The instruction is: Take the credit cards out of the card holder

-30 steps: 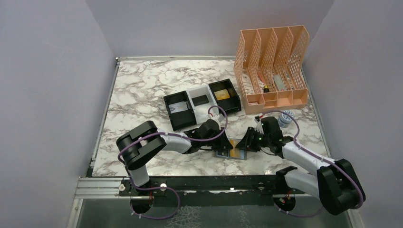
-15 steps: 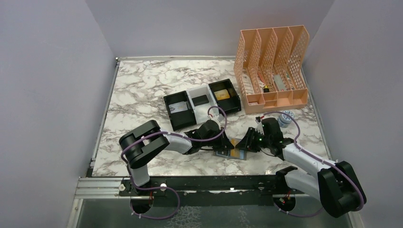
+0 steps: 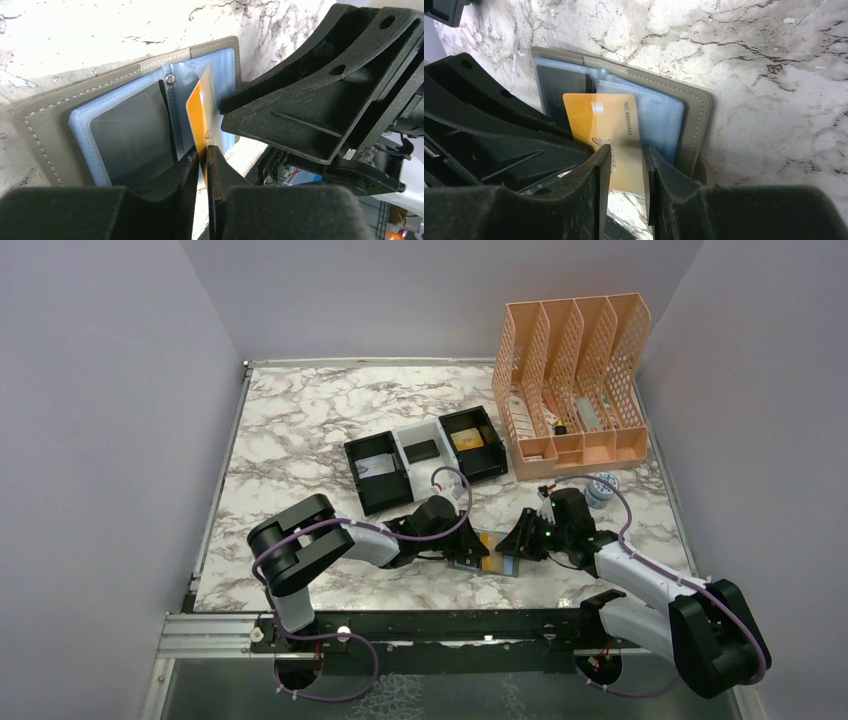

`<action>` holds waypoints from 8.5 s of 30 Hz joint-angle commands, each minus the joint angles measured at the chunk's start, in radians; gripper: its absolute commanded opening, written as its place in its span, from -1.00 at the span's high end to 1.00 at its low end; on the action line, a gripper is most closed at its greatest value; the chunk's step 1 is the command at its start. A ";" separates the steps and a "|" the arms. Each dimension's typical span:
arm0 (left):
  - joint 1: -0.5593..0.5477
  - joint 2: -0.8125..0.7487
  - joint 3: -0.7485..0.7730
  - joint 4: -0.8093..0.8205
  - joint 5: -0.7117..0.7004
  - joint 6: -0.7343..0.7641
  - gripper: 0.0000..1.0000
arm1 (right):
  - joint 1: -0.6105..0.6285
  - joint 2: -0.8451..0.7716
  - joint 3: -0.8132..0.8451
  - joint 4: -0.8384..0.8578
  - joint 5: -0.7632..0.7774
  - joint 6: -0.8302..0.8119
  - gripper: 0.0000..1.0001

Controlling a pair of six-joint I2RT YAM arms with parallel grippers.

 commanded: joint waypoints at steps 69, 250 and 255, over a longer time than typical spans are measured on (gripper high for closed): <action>0.243 -0.582 -0.168 -0.241 0.034 0.301 1.00 | 0.007 0.003 0.148 0.091 -0.056 -0.172 0.00; 0.334 -1.002 -0.194 -0.776 -0.263 0.394 -0.99 | 0.131 0.911 0.837 0.400 0.256 -1.692 0.63; 0.333 -0.998 -0.194 -0.773 -0.258 0.399 -0.99 | 0.130 0.910 0.836 0.372 0.265 -1.704 0.45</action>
